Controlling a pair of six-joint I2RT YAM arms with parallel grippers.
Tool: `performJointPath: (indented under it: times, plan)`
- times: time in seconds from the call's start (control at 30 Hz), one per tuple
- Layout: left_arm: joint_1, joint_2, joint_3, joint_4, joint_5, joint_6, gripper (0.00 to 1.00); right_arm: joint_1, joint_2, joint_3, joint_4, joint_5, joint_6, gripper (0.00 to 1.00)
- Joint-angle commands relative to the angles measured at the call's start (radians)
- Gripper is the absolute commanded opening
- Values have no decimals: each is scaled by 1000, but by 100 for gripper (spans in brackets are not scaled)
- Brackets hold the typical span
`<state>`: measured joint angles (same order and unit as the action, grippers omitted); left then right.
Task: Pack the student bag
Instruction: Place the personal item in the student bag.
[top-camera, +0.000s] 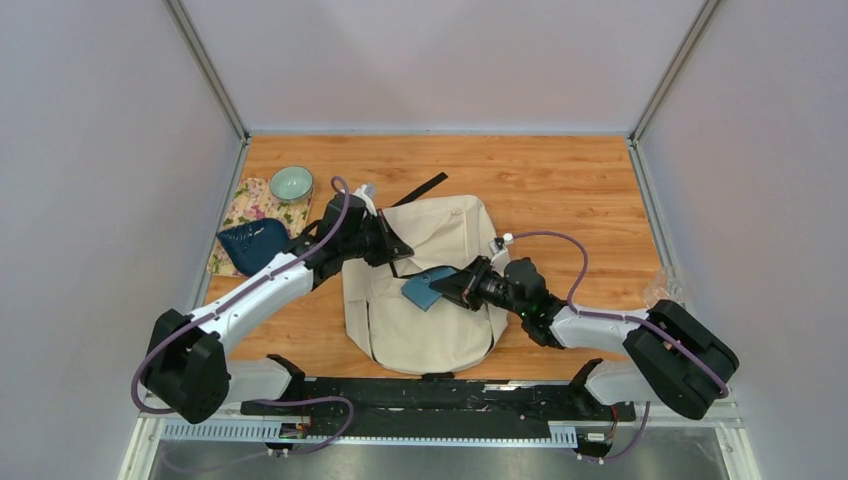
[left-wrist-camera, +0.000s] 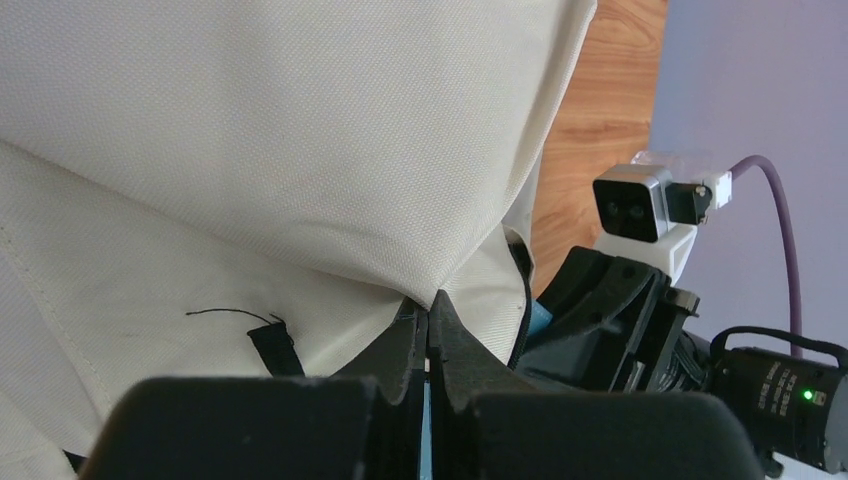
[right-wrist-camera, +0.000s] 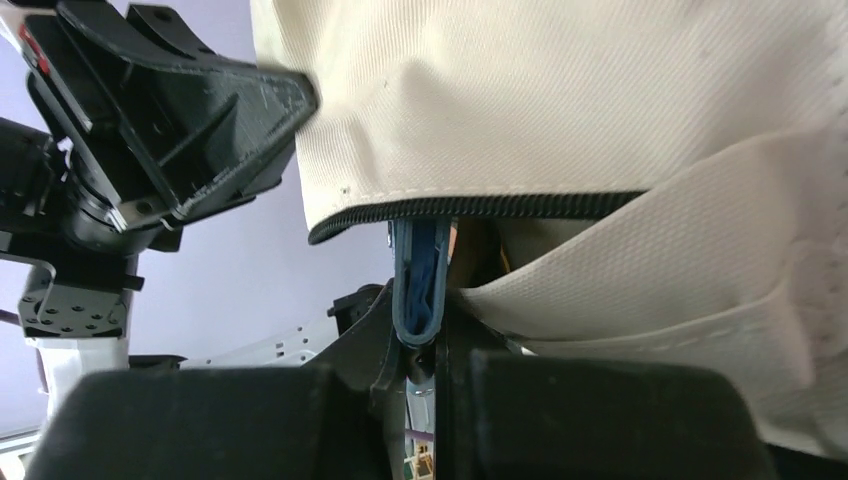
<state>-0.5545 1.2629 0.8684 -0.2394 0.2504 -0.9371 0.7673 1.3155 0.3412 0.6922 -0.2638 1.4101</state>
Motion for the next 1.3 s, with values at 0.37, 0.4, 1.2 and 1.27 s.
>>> performJointPath:
  times: [0.37, 0.4, 1.2, 1.27]
  plan:
    - [-2, -80, -32, 123, 116, -71, 0, -51, -91, 22, 60, 337, -79, 0]
    - [-1, -79, -26, 118, 121, -66, 0, -51, -94, 30, 44, 350, -86, 0]
    - [37, 21, -23, 192, 266, -100, 0, 50, 323, 308, 100, 509, -249, 18]
    - [48, 24, -31, 202, 274, -101, 0, 59, 279, 300, -7, 540, -286, 32]
